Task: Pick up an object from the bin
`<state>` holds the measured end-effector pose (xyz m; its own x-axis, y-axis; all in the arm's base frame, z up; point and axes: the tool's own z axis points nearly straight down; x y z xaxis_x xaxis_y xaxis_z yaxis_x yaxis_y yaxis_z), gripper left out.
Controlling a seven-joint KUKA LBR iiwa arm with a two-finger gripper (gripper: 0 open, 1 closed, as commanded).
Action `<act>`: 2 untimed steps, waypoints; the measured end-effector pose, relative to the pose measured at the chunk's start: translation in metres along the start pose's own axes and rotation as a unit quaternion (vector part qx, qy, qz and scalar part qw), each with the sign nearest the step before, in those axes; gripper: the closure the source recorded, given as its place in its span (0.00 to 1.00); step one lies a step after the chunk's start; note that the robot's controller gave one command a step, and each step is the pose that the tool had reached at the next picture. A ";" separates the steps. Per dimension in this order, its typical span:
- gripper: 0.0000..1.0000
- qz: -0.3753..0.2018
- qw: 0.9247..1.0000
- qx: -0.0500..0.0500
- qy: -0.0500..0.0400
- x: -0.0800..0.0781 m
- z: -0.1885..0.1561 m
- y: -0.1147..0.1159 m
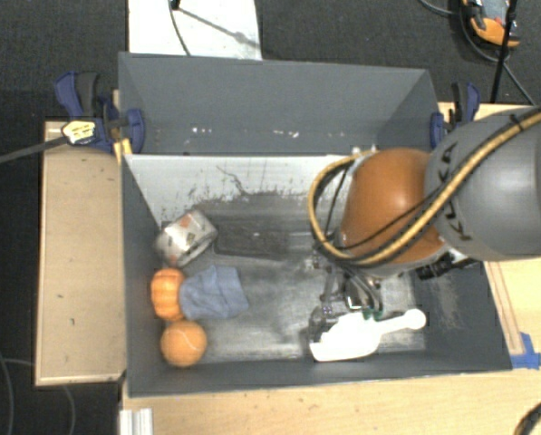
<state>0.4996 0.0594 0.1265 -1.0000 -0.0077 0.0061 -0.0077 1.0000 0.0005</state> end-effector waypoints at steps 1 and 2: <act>0.00 0.001 1.000 0.000 -0.004 -0.002 -0.004 0.000; 0.00 -0.027 1.000 0.001 -0.005 -0.052 0.004 0.044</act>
Offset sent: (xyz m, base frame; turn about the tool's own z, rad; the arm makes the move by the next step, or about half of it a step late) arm 0.0832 0.0779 -0.0130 -0.0913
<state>0.5513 0.1043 0.1218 -0.9981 -0.0609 -0.0034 -0.0609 0.9981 -0.0007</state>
